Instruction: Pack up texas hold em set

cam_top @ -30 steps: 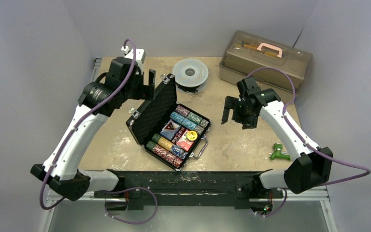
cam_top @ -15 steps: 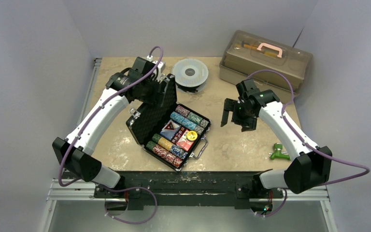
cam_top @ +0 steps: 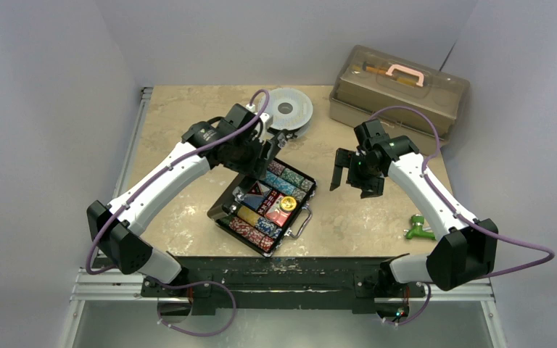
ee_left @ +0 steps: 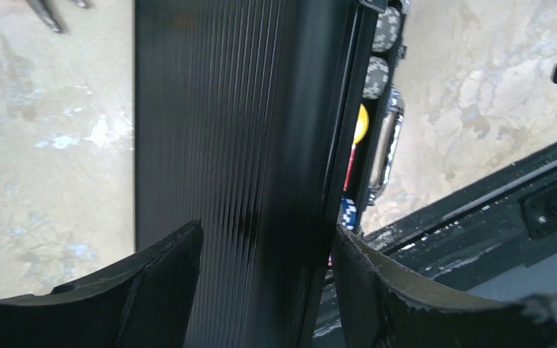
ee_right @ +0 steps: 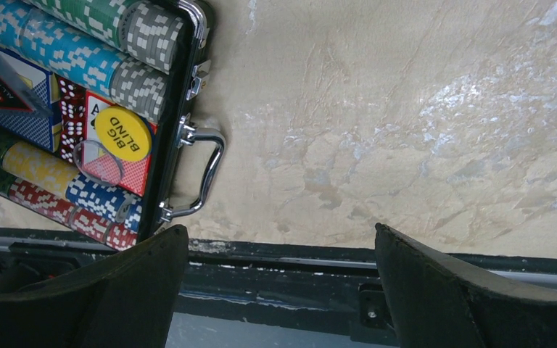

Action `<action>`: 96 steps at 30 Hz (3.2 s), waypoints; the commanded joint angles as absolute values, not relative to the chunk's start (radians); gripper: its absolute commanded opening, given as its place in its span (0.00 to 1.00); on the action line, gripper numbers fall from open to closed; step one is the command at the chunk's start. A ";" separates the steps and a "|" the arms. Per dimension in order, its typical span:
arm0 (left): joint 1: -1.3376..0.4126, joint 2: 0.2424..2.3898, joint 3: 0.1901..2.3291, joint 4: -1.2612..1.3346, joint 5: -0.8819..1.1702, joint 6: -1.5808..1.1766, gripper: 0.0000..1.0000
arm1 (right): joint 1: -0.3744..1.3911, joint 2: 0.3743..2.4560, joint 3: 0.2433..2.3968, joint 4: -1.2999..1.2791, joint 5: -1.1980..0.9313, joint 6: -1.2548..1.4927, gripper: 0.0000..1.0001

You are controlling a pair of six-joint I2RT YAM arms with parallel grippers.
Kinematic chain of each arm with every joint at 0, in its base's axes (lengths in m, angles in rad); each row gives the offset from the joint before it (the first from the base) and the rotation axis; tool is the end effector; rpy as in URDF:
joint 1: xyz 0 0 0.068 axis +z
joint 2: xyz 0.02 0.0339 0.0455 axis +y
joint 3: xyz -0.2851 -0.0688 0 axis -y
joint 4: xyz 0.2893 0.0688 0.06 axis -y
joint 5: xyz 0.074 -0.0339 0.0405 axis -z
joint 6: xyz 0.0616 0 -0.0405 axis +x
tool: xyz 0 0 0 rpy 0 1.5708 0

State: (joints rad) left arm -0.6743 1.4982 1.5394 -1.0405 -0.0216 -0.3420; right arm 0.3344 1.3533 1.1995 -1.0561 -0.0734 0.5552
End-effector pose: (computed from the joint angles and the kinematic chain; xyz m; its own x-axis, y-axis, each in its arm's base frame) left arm 0.2814 -0.2233 0.3557 -0.8252 0.2304 -0.5157 0.3591 0.9187 -0.1643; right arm 0.2832 0.1032 0.2801 -0.9364 0.2312 -0.2639 0.1669 0.9552 0.2444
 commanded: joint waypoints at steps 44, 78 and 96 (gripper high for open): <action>-0.701 1.605 1.150 -0.645 0.359 -0.482 0.28 | 0.339 1.658 1.145 -0.688 -0.330 0.551 0.17; -0.701 1.639 0.990 -0.571 0.381 -0.541 0.26 | 0.554 1.498 0.905 -0.643 -0.253 0.460 0.44; -0.701 1.605 0.940 -0.539 0.407 -0.562 0.26 | 0.868 1.452 0.876 -0.471 -0.393 0.504 0.44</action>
